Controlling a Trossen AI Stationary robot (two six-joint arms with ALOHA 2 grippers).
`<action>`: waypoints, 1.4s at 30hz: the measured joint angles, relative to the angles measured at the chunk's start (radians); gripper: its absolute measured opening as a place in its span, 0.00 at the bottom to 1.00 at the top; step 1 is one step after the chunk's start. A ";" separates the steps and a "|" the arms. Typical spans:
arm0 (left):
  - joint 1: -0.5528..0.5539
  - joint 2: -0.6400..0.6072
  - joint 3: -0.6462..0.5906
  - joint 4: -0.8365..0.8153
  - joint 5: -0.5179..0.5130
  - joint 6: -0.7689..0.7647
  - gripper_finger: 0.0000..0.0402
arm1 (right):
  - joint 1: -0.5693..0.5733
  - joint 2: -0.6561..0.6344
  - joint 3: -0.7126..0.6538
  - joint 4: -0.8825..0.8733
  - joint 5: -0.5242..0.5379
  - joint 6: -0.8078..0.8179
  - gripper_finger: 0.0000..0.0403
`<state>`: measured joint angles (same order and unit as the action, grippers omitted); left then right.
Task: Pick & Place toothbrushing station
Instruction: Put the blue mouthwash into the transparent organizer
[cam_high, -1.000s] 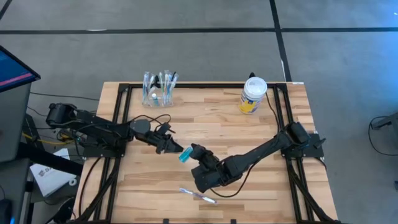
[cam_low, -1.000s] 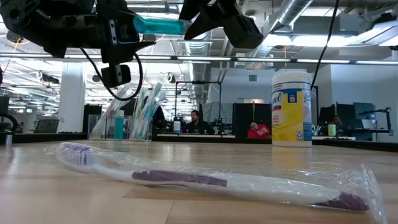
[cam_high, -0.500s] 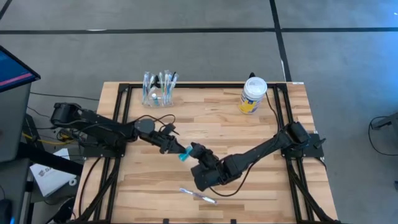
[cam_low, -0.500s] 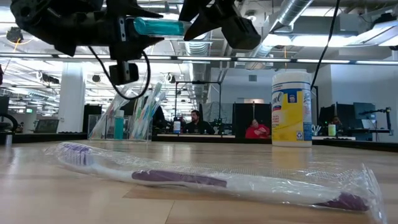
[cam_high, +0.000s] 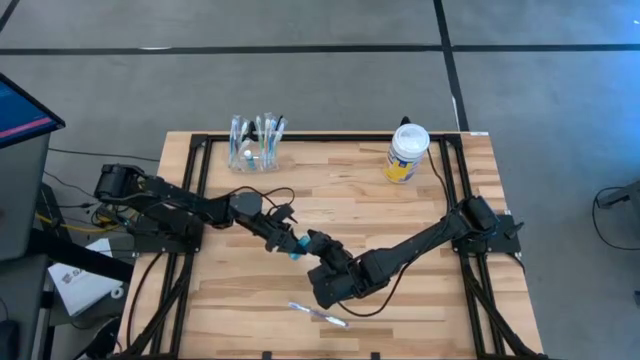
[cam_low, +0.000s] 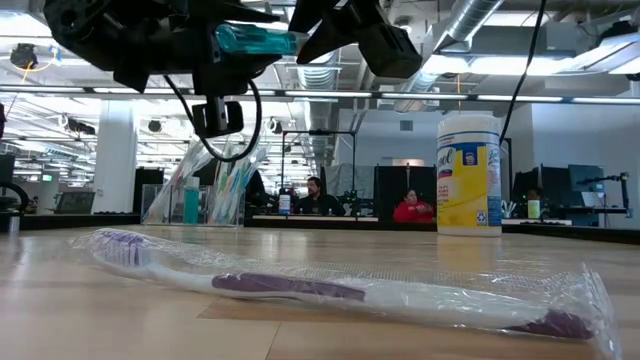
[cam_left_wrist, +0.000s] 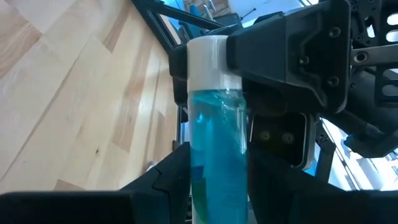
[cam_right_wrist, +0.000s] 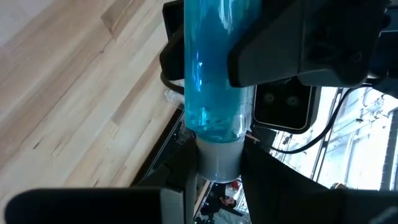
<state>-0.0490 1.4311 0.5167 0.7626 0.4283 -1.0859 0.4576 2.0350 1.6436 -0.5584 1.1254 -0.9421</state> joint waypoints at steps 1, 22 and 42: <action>0.000 0.000 0.000 -0.001 0.003 0.000 0.32 | 0.000 0.000 0.000 0.000 0.000 0.000 0.22; 0.000 0.000 0.000 0.000 0.021 0.021 0.22 | 0.010 0.000 0.000 -0.052 -0.005 0.081 0.39; 0.004 -0.003 -0.003 0.003 -0.021 0.198 0.22 | 0.023 0.000 -0.002 -0.475 0.039 0.784 0.42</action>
<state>-0.0450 1.4277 0.5139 0.7661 0.4074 -0.8880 0.4809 2.0346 1.6417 -1.0335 1.1649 -0.1578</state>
